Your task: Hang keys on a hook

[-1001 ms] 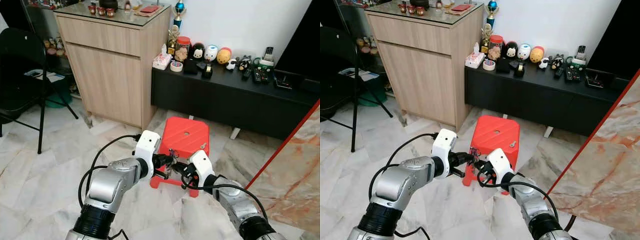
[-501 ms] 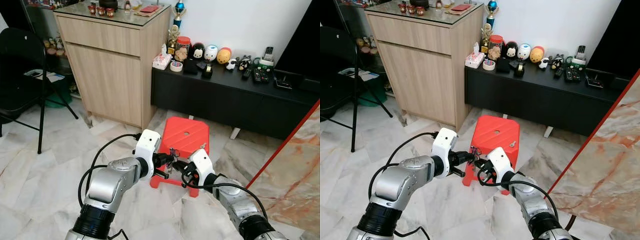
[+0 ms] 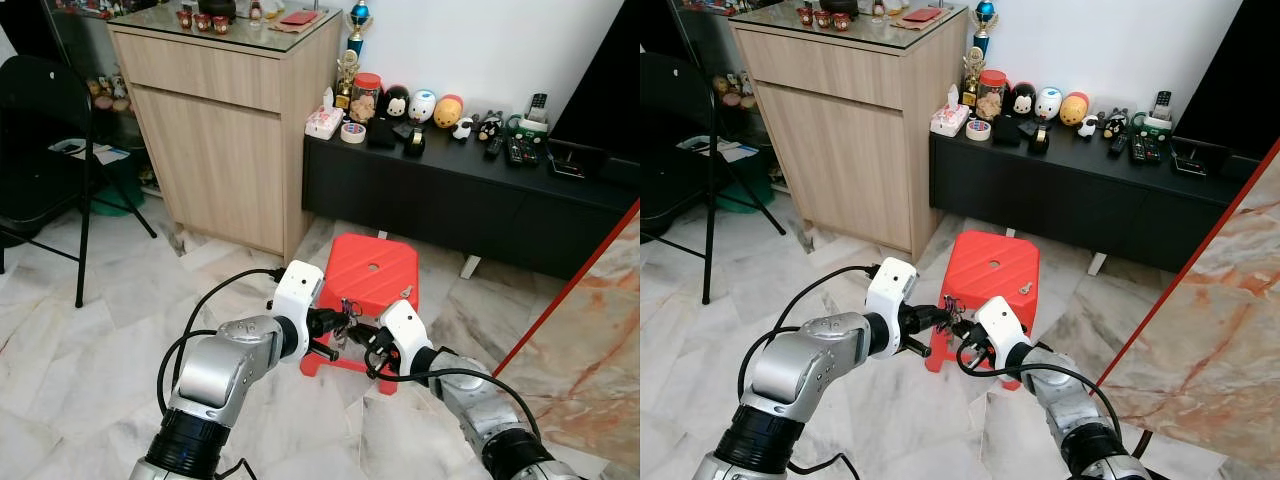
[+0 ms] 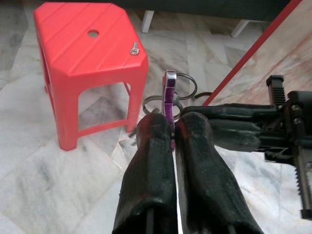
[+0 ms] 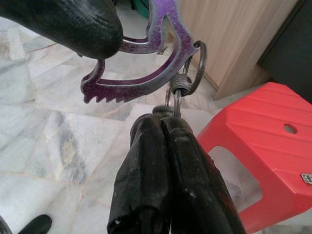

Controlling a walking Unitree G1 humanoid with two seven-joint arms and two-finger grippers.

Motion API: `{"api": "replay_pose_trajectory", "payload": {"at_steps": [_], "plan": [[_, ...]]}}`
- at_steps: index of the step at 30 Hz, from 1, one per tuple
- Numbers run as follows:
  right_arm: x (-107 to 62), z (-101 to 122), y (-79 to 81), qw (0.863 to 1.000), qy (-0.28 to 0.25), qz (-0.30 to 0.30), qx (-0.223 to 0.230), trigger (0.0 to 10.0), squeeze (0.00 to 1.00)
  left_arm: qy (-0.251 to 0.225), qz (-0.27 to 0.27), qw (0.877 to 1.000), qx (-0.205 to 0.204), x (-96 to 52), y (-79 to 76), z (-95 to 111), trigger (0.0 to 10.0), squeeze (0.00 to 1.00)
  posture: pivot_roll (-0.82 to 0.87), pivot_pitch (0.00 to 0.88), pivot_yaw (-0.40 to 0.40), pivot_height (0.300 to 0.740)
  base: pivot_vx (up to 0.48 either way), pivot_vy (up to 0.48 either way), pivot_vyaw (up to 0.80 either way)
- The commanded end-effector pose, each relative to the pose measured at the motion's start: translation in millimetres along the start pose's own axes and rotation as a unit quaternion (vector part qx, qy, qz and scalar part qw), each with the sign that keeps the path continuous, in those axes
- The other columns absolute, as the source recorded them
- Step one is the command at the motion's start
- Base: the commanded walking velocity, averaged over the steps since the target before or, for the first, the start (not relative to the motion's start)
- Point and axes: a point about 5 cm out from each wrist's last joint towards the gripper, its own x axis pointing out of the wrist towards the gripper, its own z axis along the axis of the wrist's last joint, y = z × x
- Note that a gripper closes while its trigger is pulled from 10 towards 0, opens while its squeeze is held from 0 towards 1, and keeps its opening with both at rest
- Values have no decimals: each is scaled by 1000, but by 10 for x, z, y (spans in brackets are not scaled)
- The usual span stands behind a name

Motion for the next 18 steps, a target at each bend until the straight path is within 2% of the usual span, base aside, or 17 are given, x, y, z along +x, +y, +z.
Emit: {"api": "replay_pose_trajectory", "payload": {"at_steps": [1,7,8,9,10,18], "plan": [[-10,64,-35,1000,-7,5,-14,10000,0,6,-7,1000,7,20,-33,-4,10000,0,84,0,-93,740,0,0,0],[-13,65,-24,1000,-9,14,-15,10000,0,11,-8,1000,11,24,-39,-26,10000,0,84,0,-94,740,0,0,0],[-12,63,-23,1000,-8,14,-14,5529,0,12,-7,1000,12,24,-39,-26,10000,0,84,0,-94,740,0,0,0],[-12,62,-23,1000,-8,14,-14,5529,0,12,-7,1000,12,23,-39,-27,10000,0,84,0,-94,740,0,0,0],[-12,60,-18,1000,-8,17,-13,0,0,12,-7,1000,12,23,-38,-25,10000,0,85,0,-95,740,0,0,0],[-15,53,-12,1000,-8,20,-13,0,0,11,-7,1000,13,19,-36,-23,10000,0,85,0,-96,740,0,0,0]]}}
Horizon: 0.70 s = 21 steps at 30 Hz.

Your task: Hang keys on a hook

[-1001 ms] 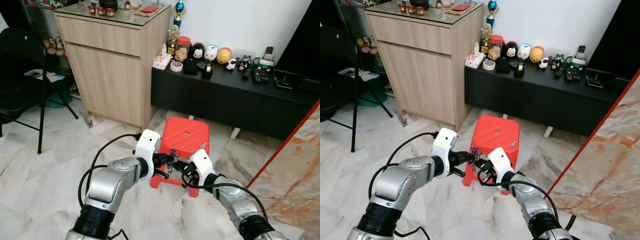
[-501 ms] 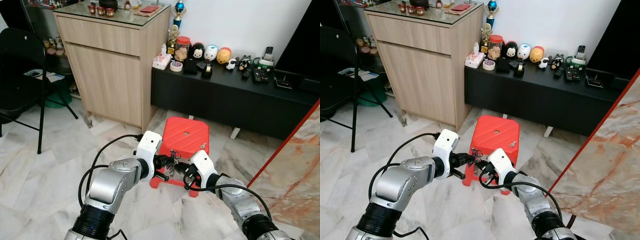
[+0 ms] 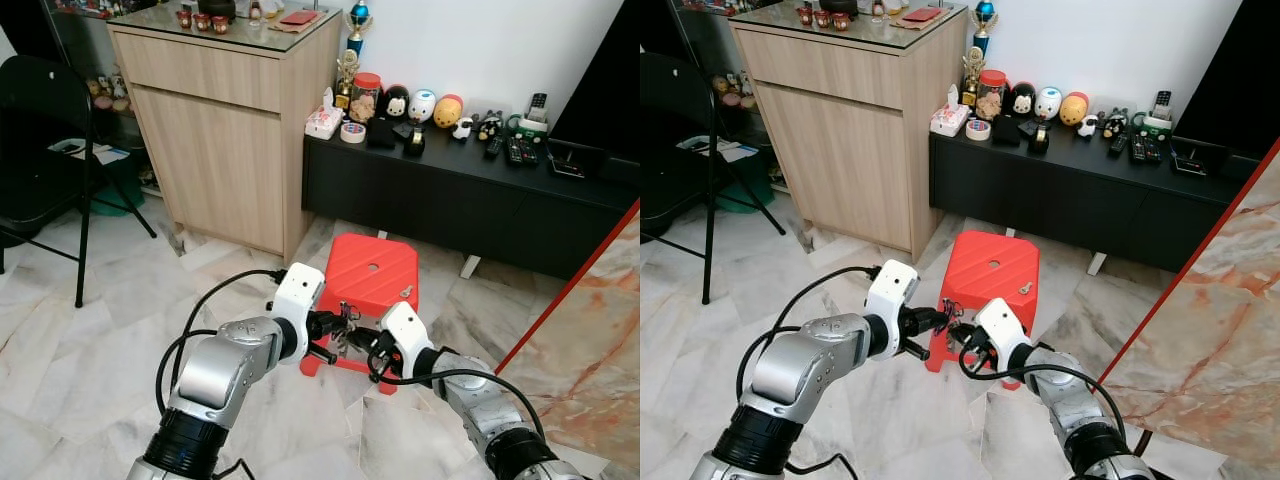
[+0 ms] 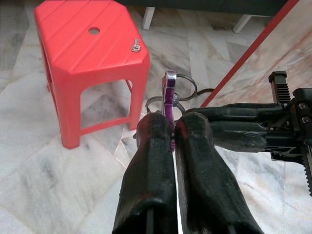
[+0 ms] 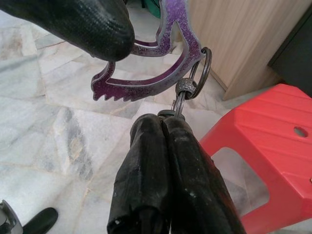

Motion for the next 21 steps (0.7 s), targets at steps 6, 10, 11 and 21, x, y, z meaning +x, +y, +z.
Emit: {"api": "replay_pose_trajectory", "payload": {"at_steps": [6,10,11,21], "plan": [[-10,60,-41,1000,-8,-5,-10,0,0,4,-8,1000,5,19,-32,-8,10000,0,85,0,-97,740,0,0,0],[-10,57,-41,1000,-7,-5,-10,0,0,4,-9,1000,5,18,-34,-9,10000,0,86,0,-96,740,0,0,0],[-10,56,-41,1000,-6,-5,-10,0,0,5,-9,1000,5,18,-33,-10,10000,0,86,0,-96,740,0,0,0],[-9,46,-46,1000,-3,-9,-10,10000,0,5,-8,1000,5,14,-33,-7,10000,0,86,0,-96,740,0,0,0]]}}
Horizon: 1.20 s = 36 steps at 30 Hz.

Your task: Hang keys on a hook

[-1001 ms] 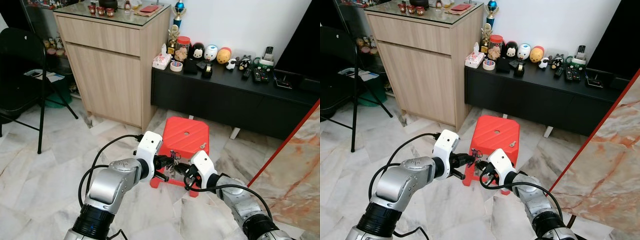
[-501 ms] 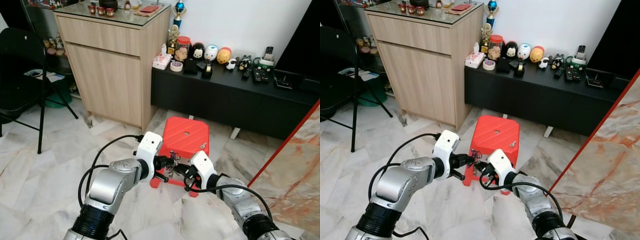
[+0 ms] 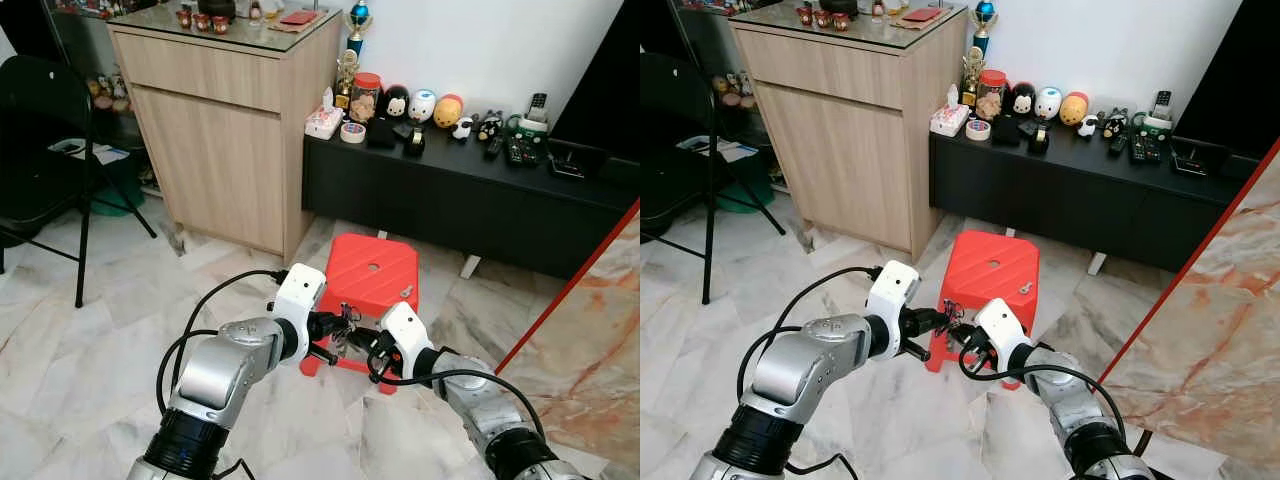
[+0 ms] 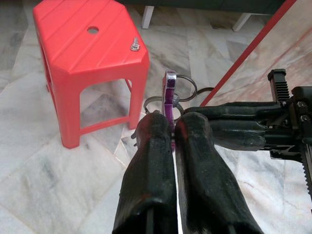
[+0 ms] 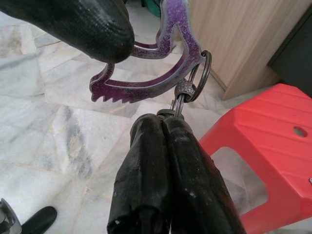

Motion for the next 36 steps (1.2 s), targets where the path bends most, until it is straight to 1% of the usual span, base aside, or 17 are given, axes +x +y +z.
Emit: {"api": "replay_pose_trajectory", "payload": {"at_steps": [1,14,15,16,17,18,32,33,34,35,36], "plan": [[-9,46,-45,1000,-4,-8,-7,10000,0,3,-6,1000,3,11,-26,-4,10000,0,86,0,-96,740,0,0,0],[-9,44,-38,1000,-4,-3,-7,10000,0,3,-7,1000,3,10,-25,-6,10000,0,87,0,-97,740,0,0,0],[-10,44,-38,1000,-4,-3,-7,8431,0,4,-6,1000,4,10,-25,-6,10000,0,87,0,-97,740,0,0,0],[-10,44,-38,1000,-4,-3,-7,4706,0,3,-7,1000,4,9,-26,-6,10000,0,85,0,-97,740,0,0,0],[-11,43,-38,1000,-4,-3,-6,1490,0,3,-7,1000,3,9,-26,-6,10000,0,85,0,-97,740,0,0,0],[-11,41,-38,1000,-4,-3,-6,0,0,4,-7,1000,4,9,-26,-7,10000,0,85,0,-97,740,0,0,0],[-14,34,-35,1000,0,0,-7,0,0,5,-7,1000,3,9,-27,-14,10000,0,86,0,-96,740,0,0,0],[-14,33,-35,1000,1,-1,-8,7961,0,5,-7,1000,3,9,-27,-17,10000,0,86,0,-97,740,0,0,0],[-14,33,-35,1000,2,-1,-9,7961,0,5,-7,1000,3,9,-27,-18,10000,0,86,0,-97,740,0,0,0],[-14,32,-36,1000,2,-1,-9,10000,0,6,-7,1000,3,10,-28,-20,10000,0,86,0,-97,740,0,0,0],[-15,31,-37,1000,3,-1,-9,10000,0,6,-7,1000,3,10,-28,-22,10000,0,86,0,-97,740,0,0,0]]}}
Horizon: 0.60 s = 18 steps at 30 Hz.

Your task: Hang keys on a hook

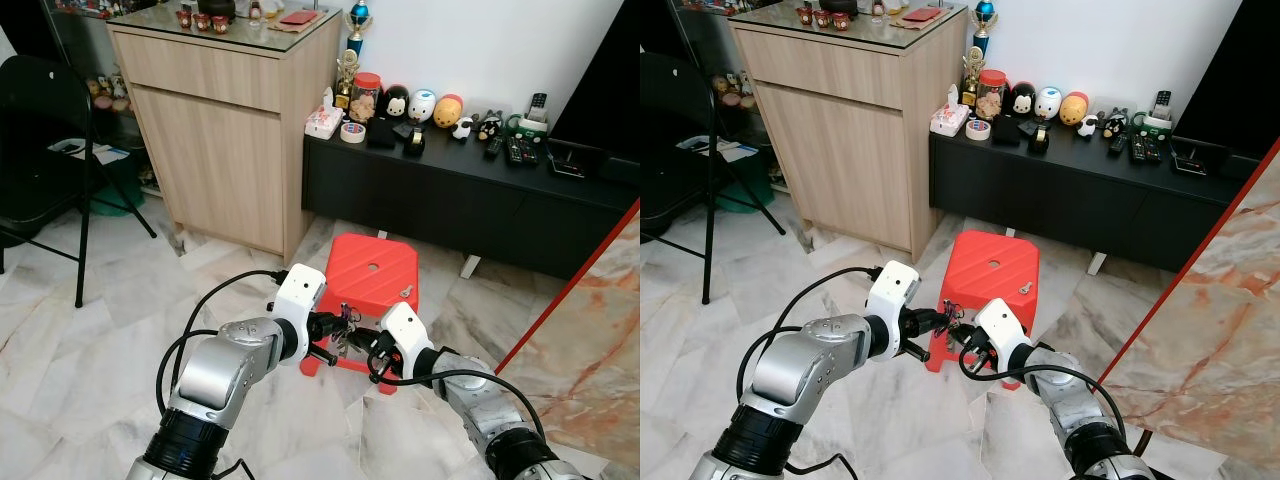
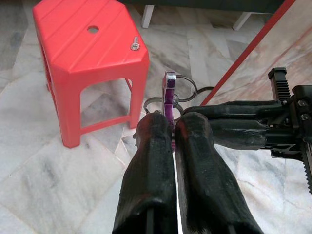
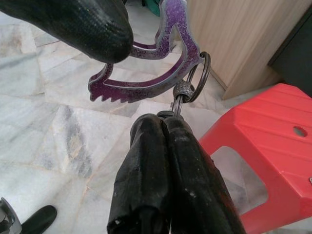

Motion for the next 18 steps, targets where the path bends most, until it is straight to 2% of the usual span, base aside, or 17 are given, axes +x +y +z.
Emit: {"api": "replay_pose_trajectory", "payload": {"at_steps": [1,8,18], "plan": [[-17,32,-41,1000,4,-3,-10,10000,0,5,-6,1000,1,12,-26,-20,10000,0,86,0,-97,740,0,0,0],[-45,79,-69,1000,1,6,-24,10000,0,19,26,999,14,20,55,-61,10000,0,83,0,-95,740,0,0,0],[-60,91,-90,999,5,7,-31,10000,0,22,30,999,14,22,70,-79,10000,0,83,0,-97,740,0,0,0]]}}
